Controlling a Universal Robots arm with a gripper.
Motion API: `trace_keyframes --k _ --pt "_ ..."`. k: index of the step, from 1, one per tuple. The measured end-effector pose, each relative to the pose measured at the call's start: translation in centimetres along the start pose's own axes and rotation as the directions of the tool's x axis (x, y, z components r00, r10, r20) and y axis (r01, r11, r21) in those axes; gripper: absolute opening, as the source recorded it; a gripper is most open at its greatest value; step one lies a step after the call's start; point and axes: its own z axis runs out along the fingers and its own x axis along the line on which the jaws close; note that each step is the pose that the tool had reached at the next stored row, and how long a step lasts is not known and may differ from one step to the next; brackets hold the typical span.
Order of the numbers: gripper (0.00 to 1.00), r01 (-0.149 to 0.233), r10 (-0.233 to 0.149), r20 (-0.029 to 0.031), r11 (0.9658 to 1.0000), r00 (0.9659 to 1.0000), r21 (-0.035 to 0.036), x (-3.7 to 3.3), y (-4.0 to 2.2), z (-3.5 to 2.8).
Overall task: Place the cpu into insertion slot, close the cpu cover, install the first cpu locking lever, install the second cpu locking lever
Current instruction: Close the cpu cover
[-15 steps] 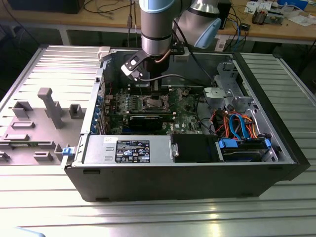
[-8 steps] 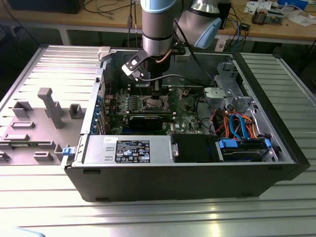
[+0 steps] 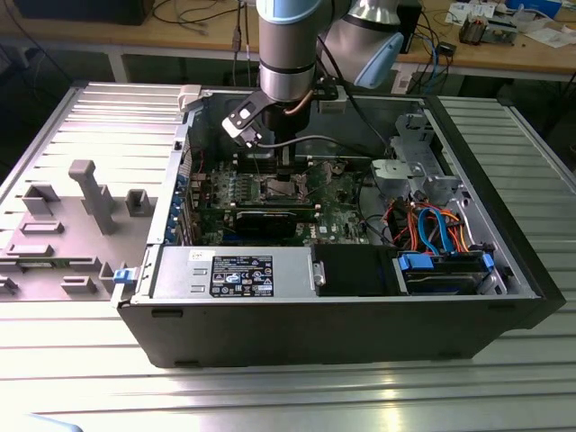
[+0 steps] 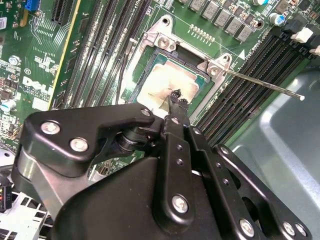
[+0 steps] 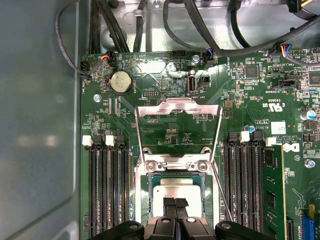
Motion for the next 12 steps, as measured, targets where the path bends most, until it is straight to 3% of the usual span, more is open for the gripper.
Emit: trace_keyframes --k 2,6,7,8,11,12 --pt "0.11 0.000 0.000 0.0002 1.0000 1.0000 0.0001 0.00 0.01 -0.25" --pt "0.11 0.000 0.000 0.0001 1.0000 1.0000 0.0002 0.04 0.07 -1.86" --pt "0.11 0.000 0.000 -0.0002 1.0000 1.0000 0.0040 0.04 0.12 -1.88" --pt "0.11 0.000 0.000 0.0001 0.9999 1.0000 0.0163 0.04 0.21 -1.89" --pt "0.11 0.000 0.000 0.0002 0.9998 1.0000 0.0194 0.05 0.22 -2.11" --pt "0.11 0.004 -0.004 0.0000 0.9998 1.0000 0.0194 0.05 0.24 -2.44"
